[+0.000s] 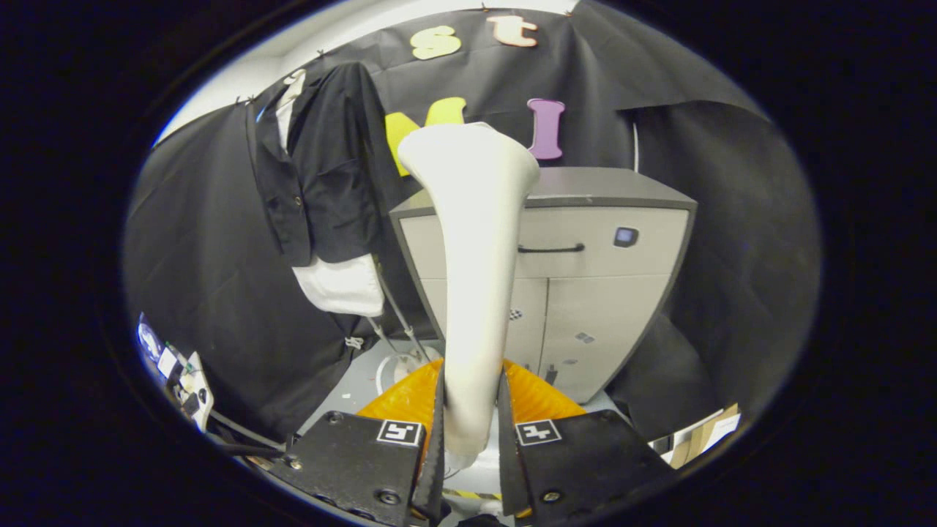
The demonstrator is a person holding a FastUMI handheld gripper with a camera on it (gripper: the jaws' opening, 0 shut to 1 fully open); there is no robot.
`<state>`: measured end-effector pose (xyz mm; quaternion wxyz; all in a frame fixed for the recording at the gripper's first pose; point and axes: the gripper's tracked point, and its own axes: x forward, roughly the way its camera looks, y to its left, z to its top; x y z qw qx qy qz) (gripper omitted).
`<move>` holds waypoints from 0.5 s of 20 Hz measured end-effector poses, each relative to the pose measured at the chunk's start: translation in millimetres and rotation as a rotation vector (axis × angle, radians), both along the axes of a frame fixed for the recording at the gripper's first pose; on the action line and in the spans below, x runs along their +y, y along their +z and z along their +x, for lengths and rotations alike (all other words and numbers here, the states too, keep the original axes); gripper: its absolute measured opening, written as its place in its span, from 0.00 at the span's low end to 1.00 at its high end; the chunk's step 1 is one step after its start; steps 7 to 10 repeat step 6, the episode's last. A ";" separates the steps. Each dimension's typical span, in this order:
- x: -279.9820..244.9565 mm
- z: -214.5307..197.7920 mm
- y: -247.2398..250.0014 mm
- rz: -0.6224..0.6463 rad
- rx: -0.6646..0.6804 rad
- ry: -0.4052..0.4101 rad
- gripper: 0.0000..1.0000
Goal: Iron the clothes twice with a garment steamer, once on the left side and once on the right side.
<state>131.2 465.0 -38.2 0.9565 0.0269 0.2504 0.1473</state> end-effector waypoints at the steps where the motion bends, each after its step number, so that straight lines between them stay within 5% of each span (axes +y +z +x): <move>1: -2.0 -0.1 -0.5 0.003 0.000 -0.013 0.33; 10: -7.7 -10.6 -2.9 0.033 0.028 -0.083 0.33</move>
